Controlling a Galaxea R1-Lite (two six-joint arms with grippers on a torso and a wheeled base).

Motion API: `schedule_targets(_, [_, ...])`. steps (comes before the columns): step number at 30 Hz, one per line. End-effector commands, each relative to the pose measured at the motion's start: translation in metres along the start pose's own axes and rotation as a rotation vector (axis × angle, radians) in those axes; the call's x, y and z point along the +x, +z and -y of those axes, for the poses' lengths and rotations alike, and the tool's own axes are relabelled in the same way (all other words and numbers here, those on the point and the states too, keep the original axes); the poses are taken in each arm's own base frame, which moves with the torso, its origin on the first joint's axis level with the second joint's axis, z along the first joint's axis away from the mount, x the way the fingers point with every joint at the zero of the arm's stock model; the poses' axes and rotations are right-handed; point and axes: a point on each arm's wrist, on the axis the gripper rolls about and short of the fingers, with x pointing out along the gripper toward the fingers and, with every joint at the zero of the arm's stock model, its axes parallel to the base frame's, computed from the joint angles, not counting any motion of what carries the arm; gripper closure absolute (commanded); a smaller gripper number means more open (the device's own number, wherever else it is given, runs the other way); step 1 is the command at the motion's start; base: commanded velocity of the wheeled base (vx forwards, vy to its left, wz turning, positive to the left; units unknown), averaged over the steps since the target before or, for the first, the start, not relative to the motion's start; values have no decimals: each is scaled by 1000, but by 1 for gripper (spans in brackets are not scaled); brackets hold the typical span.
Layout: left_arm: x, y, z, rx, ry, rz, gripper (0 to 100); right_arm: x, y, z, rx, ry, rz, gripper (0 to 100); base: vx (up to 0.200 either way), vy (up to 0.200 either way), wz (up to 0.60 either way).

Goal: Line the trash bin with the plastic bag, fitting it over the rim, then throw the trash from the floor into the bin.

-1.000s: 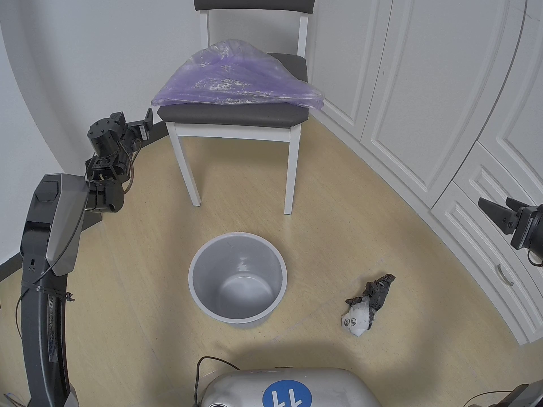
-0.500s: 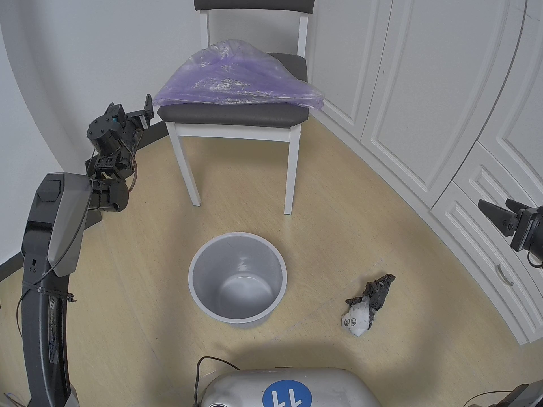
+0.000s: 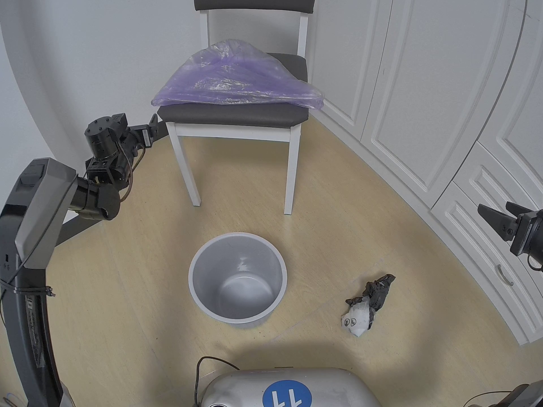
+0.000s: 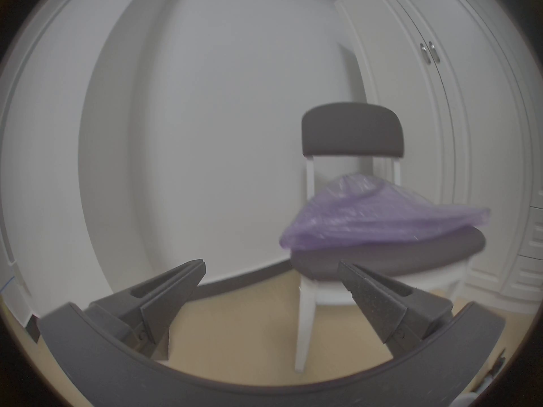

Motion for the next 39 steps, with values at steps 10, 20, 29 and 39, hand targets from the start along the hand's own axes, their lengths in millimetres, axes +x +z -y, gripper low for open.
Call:
schedule_targets(10, [-121, 28, 1, -16, -182, -80, 0, 2, -8, 2, -30, -13, -40, 0, 0, 0, 0])
schedule_targets(20, [-132, 40, 0, -1, -187, -109, 0, 2, -8, 2, -30, -13, -40, 0, 160, 0, 0])
schedule_targets(29, [-123, 49, -5, 8, -157, -72, 0, 3, -9, 2, -30, -13, -45, 0, 22, 0, 0])
schedule_targets(39, [-68, 40, -49, 186, 5, -183, 0, 13, -13, 5, -20, -24, -82, 0, 0, 0, 0])
